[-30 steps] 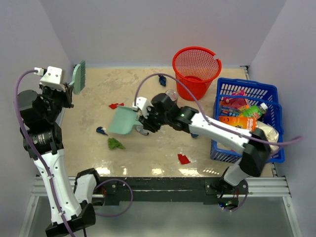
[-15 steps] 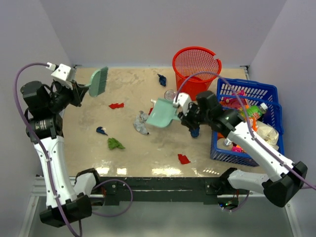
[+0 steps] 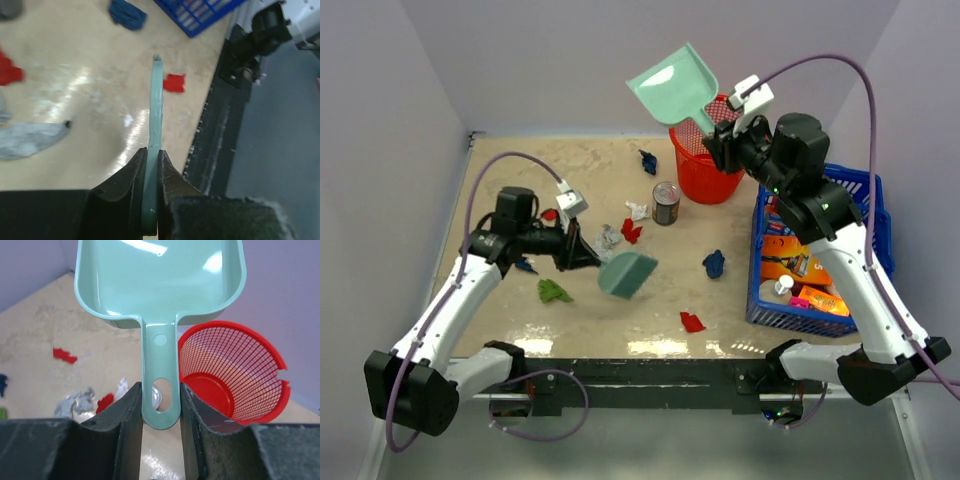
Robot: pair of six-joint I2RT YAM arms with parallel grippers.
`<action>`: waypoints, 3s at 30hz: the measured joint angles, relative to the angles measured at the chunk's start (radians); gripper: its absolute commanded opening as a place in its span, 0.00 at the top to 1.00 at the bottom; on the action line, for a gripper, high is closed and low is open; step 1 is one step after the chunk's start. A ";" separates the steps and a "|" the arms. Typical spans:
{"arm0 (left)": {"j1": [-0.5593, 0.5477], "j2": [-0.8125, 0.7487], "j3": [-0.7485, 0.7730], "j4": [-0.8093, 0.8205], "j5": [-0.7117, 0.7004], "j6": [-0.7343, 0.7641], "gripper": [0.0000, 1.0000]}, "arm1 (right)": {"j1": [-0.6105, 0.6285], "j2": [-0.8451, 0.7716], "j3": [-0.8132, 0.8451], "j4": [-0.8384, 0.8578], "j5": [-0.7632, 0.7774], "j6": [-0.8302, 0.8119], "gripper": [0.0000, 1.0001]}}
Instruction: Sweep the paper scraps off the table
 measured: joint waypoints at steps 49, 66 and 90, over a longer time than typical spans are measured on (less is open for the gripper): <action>-0.114 -0.035 -0.148 0.344 -0.288 -0.261 1.00 | -0.300 -0.104 -0.005 -0.074 -0.189 0.001 1.00; -0.297 0.397 0.115 0.607 -0.091 -0.495 1.00 | -0.305 -0.228 -0.080 -0.103 -0.117 0.053 1.00; -0.414 0.899 0.559 0.597 -0.314 -0.373 1.00 | -0.352 -0.182 -0.085 -0.003 -0.032 -0.047 1.00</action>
